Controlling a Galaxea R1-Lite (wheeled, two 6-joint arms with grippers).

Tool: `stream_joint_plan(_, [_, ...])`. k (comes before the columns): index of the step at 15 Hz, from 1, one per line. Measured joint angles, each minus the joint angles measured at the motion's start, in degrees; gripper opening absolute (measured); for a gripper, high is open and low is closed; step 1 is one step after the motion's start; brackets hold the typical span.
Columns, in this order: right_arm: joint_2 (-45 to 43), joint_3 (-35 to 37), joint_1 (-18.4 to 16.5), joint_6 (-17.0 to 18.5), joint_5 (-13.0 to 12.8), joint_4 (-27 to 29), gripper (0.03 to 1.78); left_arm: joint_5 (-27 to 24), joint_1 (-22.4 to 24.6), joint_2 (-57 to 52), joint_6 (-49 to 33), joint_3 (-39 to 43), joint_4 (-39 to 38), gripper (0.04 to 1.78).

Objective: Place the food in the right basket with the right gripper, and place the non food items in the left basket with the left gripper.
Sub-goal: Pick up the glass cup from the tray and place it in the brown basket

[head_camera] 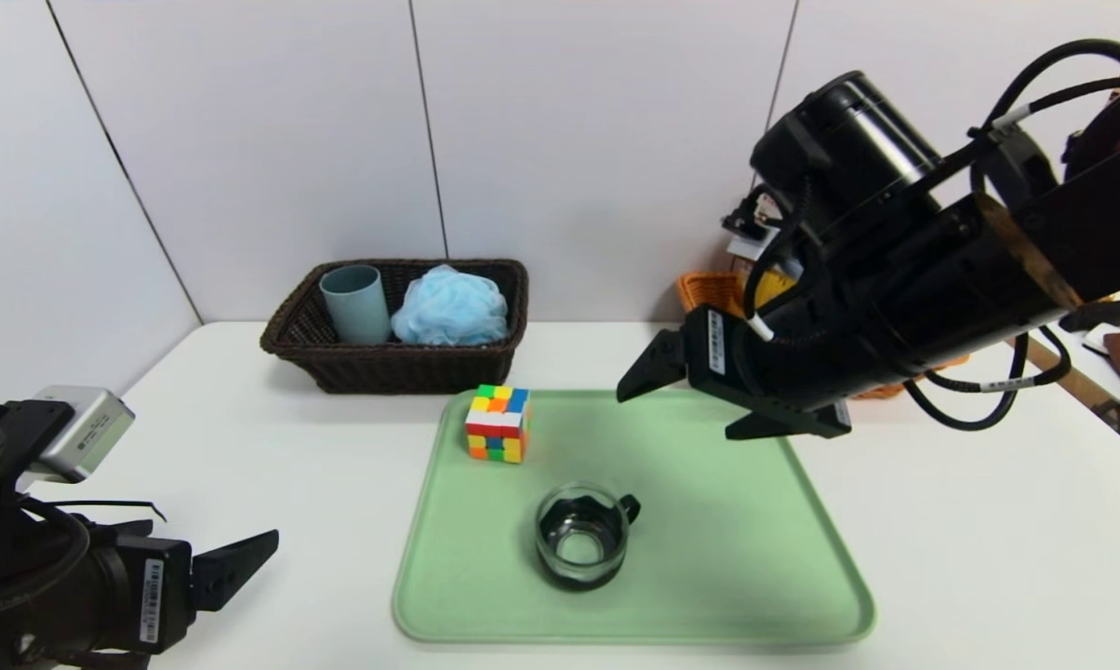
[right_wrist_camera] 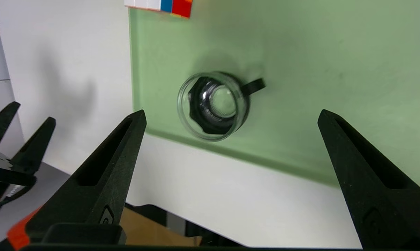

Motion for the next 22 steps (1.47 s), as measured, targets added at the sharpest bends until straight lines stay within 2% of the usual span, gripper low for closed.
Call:
stream_joint_plan(2, [1.49,-0.04,2.77,4.91,-0.44,0.39,1.69,0.00,0.05,-0.02,-0.13,0.02,-0.02,1.69])
stream_joint_plan(4, [3.58,-0.65,4.22,7.40,-4.18,0.91,1.69,-0.02,0.05,-0.13,-0.22,0.04,-0.02,1.69])
stream_joint_plan(5, [4.83,-1.05,4.83,8.08,-6.77,2.07,1.69,0.00,0.05,-0.22,-0.39,0.04,-0.02,1.69])
stream_joint_plan(6, [5.90,-1.63,5.46,8.30,-8.09,4.30,1.69,0.00,0.05,-0.35,-0.44,0.04,-0.02,1.69])
stream_joint_plan(11, [10.18,-4.63,8.00,8.46,-8.17,11.34,1.69,-0.02,0.00,-0.85,-1.27,0.33,-0.02,1.69])
stream_joint_plan(22, [16.30,-5.44,8.45,10.46,-7.45,11.96,1.70,-0.20,0.00,-1.73,-1.60,0.69,0.00,1.69])
